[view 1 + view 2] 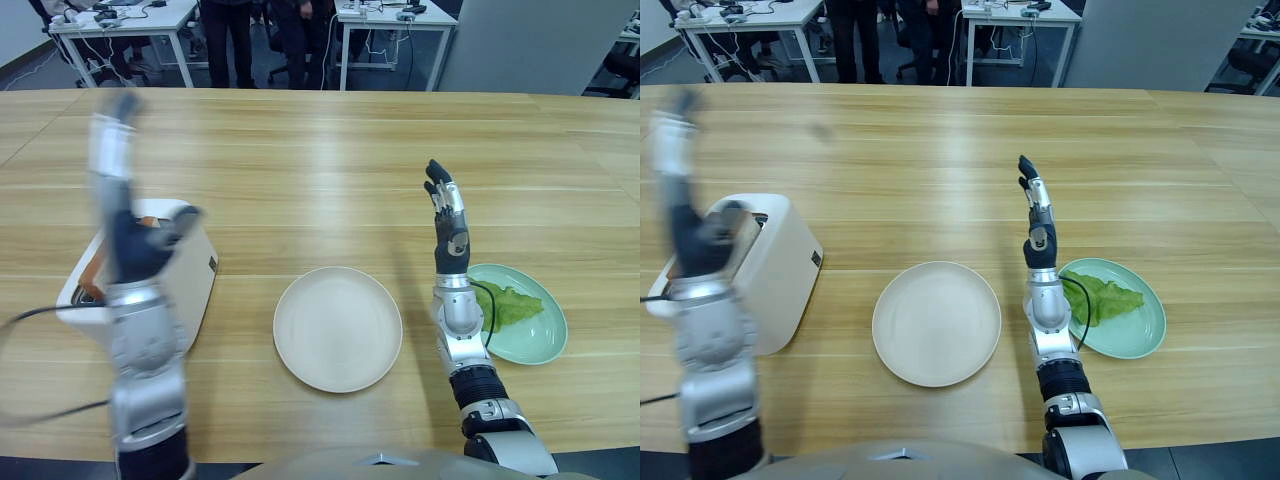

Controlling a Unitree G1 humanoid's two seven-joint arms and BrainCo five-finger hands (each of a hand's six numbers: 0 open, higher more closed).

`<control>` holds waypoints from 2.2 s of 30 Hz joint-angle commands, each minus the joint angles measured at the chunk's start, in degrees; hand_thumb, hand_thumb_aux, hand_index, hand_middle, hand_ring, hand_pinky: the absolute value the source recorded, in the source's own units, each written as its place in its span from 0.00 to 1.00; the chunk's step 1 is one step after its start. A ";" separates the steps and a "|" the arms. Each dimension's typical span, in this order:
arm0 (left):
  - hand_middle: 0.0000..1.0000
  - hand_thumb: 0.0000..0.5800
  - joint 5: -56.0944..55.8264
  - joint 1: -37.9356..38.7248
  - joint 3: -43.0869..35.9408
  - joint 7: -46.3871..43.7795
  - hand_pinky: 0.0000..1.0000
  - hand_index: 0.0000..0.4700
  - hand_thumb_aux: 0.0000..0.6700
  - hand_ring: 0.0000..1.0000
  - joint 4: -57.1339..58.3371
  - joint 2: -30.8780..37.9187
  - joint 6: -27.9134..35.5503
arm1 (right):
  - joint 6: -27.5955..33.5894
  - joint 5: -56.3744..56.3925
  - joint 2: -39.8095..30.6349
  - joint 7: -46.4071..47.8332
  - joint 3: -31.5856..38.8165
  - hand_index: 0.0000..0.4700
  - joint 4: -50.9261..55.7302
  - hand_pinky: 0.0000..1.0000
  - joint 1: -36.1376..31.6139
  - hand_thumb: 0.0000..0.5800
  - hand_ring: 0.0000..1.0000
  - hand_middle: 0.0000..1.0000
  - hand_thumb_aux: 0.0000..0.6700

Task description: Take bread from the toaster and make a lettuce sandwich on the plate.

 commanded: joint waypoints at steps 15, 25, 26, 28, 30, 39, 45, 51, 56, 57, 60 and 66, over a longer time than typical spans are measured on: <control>0.00 0.00 15.27 11.79 10.46 5.63 0.00 0.00 0.00 0.00 25.63 9.26 12.01 | 0.36 -0.21 -0.20 -0.43 -0.64 0.00 -1.64 0.00 -0.59 0.00 0.00 0.00 0.00; 0.00 0.00 16.80 14.54 7.47 5.11 0.00 0.00 0.00 0.00 25.98 11.40 16.40 | 0.45 -0.20 -0.46 -0.64 -0.84 0.00 -2.07 0.00 -0.36 0.00 0.00 0.00 0.00; 0.00 0.00 17.66 14.94 6.77 4.49 0.00 0.00 0.00 0.00 25.64 11.65 17.20 | 0.46 -0.17 -0.44 -0.60 -0.89 0.00 -2.10 0.00 -0.34 0.00 0.00 0.00 0.00; 0.00 0.00 19.52 15.68 5.51 3.28 0.00 0.00 0.00 0.00 25.41 12.13 19.00 | 0.38 -0.09 -0.40 -0.54 -0.99 0.00 -2.11 0.00 -0.30 0.00 0.00 0.00 0.00; 0.00 0.00 21.23 16.12 4.69 2.83 0.00 0.00 0.00 0.00 25.08 12.48 20.71 | 0.27 -0.02 -0.40 -0.47 -1.06 0.00 -2.10 0.00 -0.29 0.00 0.00 0.00 0.00; 0.00 0.00 23.56 17.03 1.62 1.43 0.00 0.00 0.00 0.00 23.05 13.17 23.92 | -0.29 0.74 -0.45 -0.23 -1.39 0.00 -2.34 0.00 -0.17 0.00 0.00 0.00 0.00; 0.00 0.00 22.36 17.02 1.21 1.32 0.00 0.00 0.00 0.00 24.20 12.89 24.55 | -0.73 1.15 -0.29 0.05 -1.23 0.00 -2.23 0.00 -0.47 0.00 0.00 0.00 0.00; 0.00 1.00 20.16 16.65 0.00 1.30 0.00 0.98 1.00 0.00 26.43 13.06 23.67 | -0.94 1.30 -0.21 0.22 -1.28 0.00 -2.53 0.00 -0.23 0.00 0.00 0.00 0.00; 0.00 1.00 19.01 16.28 -0.82 2.21 0.00 0.98 1.00 0.00 28.08 13.12 23.05 | -1.03 1.40 -0.02 0.55 -1.00 0.00 -2.60 0.00 0.09 0.00 0.00 0.00 0.00; 0.00 1.00 18.87 16.19 -1.04 2.41 0.00 0.98 1.00 0.00 28.42 13.15 22.94 | -1.02 1.41 -0.01 0.61 -0.97 0.00 -2.58 0.00 0.10 0.00 0.00 0.00 0.00; 0.00 1.00 18.45 15.93 -1.58 2.91 0.00 0.98 1.00 0.00 29.19 13.31 22.66 | -0.96 1.51 -0.06 0.75 -0.97 0.00 -2.54 0.00 0.06 0.00 0.00 0.00 0.00; 0.00 1.00 17.80 15.47 -2.29 3.63 0.00 0.98 1.00 0.00 30.17 13.77 22.39 | -0.84 1.45 -0.05 0.80 -1.05 0.00 -2.27 0.00 -0.39 0.00 0.00 0.00 0.00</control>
